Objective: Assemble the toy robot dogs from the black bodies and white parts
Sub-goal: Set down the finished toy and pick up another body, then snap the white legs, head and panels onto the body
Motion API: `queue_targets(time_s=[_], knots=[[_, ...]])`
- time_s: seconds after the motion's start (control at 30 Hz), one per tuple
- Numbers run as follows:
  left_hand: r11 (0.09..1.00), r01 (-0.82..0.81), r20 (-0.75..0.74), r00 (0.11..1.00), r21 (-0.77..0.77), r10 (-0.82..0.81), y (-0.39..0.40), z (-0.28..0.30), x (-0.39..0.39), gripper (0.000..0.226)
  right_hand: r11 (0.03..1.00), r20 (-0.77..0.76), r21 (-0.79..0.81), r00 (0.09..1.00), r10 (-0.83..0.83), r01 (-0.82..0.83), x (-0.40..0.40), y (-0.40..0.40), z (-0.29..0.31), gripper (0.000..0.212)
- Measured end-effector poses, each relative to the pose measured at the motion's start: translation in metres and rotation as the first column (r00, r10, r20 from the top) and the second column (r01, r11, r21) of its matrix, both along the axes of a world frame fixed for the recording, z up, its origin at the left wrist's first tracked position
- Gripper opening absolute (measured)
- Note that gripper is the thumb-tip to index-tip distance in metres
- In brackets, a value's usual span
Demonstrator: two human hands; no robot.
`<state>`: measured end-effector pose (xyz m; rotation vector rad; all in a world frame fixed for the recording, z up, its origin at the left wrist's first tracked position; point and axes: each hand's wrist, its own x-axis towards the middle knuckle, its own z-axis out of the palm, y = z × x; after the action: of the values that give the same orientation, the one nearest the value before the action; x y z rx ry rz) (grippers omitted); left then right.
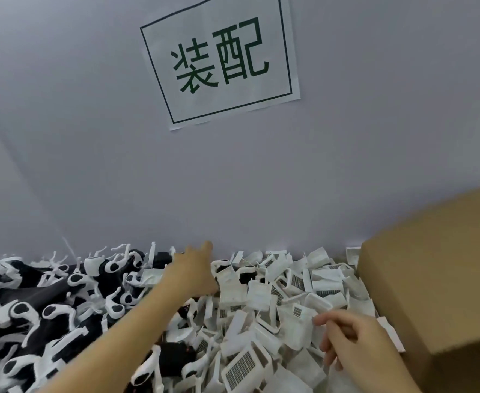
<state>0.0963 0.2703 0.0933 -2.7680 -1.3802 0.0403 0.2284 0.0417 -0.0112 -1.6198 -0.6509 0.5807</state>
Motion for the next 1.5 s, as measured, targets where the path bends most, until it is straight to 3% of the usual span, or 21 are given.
queue_targets(time_s=[0.1, 0.2, 0.3, 0.37, 0.47, 0.57, 0.67, 0.8, 0.93, 1.0, 1.07, 1.2, 1.37, 1.5], knots=[[0.999, -0.014, -0.199, 0.980, -0.031, 0.008, 0.035, 0.018, -0.001, 0.089, 1.000, -0.023, -0.009, 1.000, 0.002, -0.002, -0.003, 0.000, 0.002, 0.031], [0.979, -0.017, -0.181, 0.983, -0.204, -0.020, 0.058, 0.010, 0.004, 0.092, 0.999, -0.036, -0.031, 0.999, 0.007, -0.008, -0.005, 0.000, 0.005, 0.029], [0.983, -0.004, -0.176, 0.984, -0.185, -0.029, 0.068, -0.022, 0.009, 0.090, 0.999, -0.054, -0.035, 0.999, 0.000, -0.002, -0.008, 0.001, 0.006, 0.029], [0.993, 0.010, -0.099, 0.995, -0.118, -0.022, 0.073, -0.042, 0.009, 0.077, 0.999, -0.062, -0.038, 0.998, 0.004, -0.006, -0.008, 0.001, 0.007, 0.030], [0.989, -0.003, 0.035, 0.999, -0.145, 0.008, 0.077, -0.049, 0.007, 0.067, 0.999, -0.033, -0.049, 0.999, -0.003, 0.002, -0.005, 0.000, 0.007, 0.031], [0.993, -0.001, 0.120, 0.993, -0.121, 0.016, 0.073, -0.039, 0.003, 0.060, 0.999, 0.007, -0.048, 1.000, -0.018, 0.019, -0.003, -0.002, 0.005, 0.030], [1.000, 0.005, 0.320, 0.947, -0.031, 0.005, 0.060, -0.015, 0.003, 0.044, 0.999, 0.038, -0.039, 0.999, -0.020, 0.021, -0.004, -0.002, 0.003, 0.030], [0.994, 0.053, 0.592, 0.800, 0.092, -0.097, 0.022, 0.021, 0.009, 0.047, 1.000, 0.045, -0.001, 0.999, -0.017, 0.017, -0.005, -0.001, 0.001, 0.030], [0.963, 0.248, 0.844, 0.490, 0.106, -0.219, -0.040, 0.044, 0.018, 0.052, 0.997, 0.023, 0.078, 1.000, -0.017, 0.015, -0.005, -0.002, 0.004, 0.030], [0.932, 0.332, 0.900, 0.348, 0.143, -0.261, -0.076, 0.043, 0.022, 0.053, 0.991, -0.042, 0.135, 0.999, 0.007, -0.001, -0.004, -0.003, 0.009, 0.029], [0.908, 0.347, 0.903, 0.269, 0.234, -0.336, -0.110, 0.031, 0.024, 0.052, 0.981, -0.124, 0.194, 0.991, 0.039, -0.014, -0.003, -0.003, 0.015, 0.028], [0.867, 0.230, 0.796, 0.345, 0.442, -0.497, -0.159, -0.009, 0.032, 0.070, 0.945, -0.315, 0.326, 0.943, 0.108, 0.000, 0.001, -0.006, 0.031, 0.046], [0.802, 0.299, 0.702, 0.389, 0.517, -0.597, -0.169, -0.059, 0.047, 0.078, 0.890, -0.533, 0.455, 0.813, 0.233, 0.043, 0.014, -0.014, 0.035, 0.061], [0.777, 0.544, 0.720, 0.395, 0.317, -0.571, -0.163, -0.086, 0.052, 0.091, 0.877, -0.586, 0.477, 0.764, 0.270, 0.056, 0.021, -0.020, 0.027, 0.063]])
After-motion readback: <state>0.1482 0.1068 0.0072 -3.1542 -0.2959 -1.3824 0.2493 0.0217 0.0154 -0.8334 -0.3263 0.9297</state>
